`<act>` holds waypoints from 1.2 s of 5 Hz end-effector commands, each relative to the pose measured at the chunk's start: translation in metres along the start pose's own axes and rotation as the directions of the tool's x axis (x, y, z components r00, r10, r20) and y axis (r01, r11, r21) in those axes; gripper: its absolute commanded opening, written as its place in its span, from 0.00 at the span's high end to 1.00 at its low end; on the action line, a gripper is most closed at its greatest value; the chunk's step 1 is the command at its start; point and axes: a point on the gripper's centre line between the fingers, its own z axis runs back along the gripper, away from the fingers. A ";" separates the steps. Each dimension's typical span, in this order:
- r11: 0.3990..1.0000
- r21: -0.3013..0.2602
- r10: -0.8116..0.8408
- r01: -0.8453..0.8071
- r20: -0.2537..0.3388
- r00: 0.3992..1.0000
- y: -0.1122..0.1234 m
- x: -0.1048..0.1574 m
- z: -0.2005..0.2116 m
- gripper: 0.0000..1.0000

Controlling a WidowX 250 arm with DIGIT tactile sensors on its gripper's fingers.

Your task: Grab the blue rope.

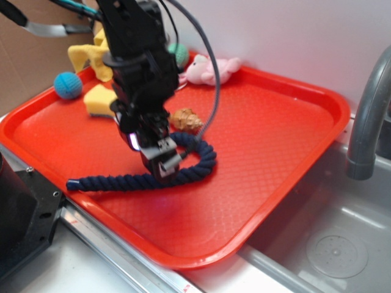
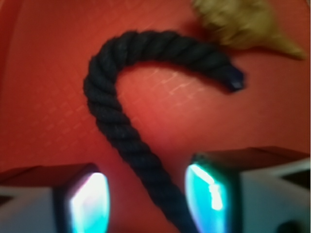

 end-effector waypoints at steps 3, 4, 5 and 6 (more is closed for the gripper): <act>0.976 0.021 -0.216 0.215 0.021 0.976 -0.021 0.001 -0.045 1.00; 0.976 0.025 -0.216 0.215 0.022 0.976 -0.022 0.000 -0.043 1.00; 0.977 0.040 -0.208 0.208 0.019 0.978 -0.021 -0.002 -0.039 1.00; 0.987 0.052 -0.155 0.155 0.004 0.988 -0.017 -0.005 -0.023 1.00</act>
